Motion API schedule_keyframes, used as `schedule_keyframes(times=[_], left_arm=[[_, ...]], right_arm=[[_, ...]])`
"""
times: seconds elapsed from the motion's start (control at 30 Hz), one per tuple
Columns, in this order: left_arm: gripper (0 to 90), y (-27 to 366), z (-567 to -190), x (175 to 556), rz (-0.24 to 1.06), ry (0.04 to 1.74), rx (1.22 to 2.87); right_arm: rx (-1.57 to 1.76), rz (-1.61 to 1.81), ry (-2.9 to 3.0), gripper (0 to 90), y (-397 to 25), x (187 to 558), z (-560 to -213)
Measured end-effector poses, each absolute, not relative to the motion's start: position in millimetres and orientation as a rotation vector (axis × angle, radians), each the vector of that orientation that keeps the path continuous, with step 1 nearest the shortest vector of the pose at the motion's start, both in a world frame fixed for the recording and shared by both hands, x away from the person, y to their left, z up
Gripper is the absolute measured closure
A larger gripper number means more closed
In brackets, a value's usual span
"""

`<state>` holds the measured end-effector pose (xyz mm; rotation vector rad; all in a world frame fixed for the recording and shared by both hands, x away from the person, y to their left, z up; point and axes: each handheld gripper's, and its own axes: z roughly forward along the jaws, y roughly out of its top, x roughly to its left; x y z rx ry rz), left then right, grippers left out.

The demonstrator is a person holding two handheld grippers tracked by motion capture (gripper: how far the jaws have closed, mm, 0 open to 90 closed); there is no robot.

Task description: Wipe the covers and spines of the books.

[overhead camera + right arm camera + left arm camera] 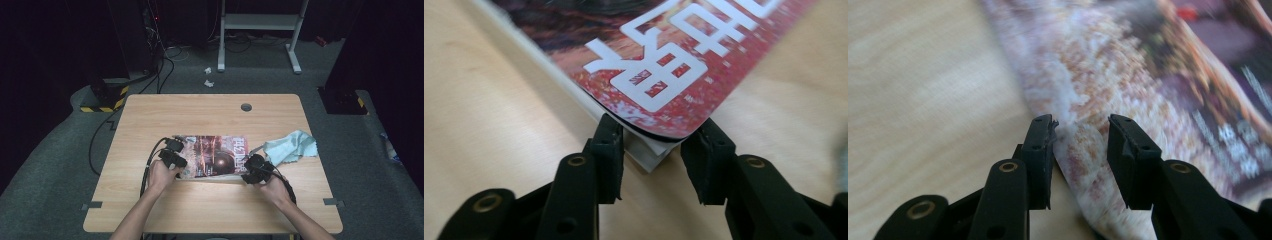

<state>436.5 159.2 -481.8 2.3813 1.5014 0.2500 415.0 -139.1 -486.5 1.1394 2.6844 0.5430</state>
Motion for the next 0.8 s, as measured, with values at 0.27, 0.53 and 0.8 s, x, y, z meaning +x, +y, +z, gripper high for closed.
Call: schedule_keyframes(times=[0.27, 0.53, 0.8], left_arm=[[57.0, 154.1, -471.7, 430.2, 0.194, 1.448, 2.393], [42.5, 174.9, -465.1, 489.0, 0.336, 1.517, 2.283], [40.1, 182.8, -487.7, 516.9, 0.345, 1.536, 2.261]], right_arm=[[1.289, 0.534, 2.544, 61.1, -151.0, 458.9, -487.4], [1.273, 0.601, 2.591, 72.7, -150.8, 429.6, -480.9], [1.231, 0.669, 2.668, 80.5, -135.6, 415.3, -487.6]])
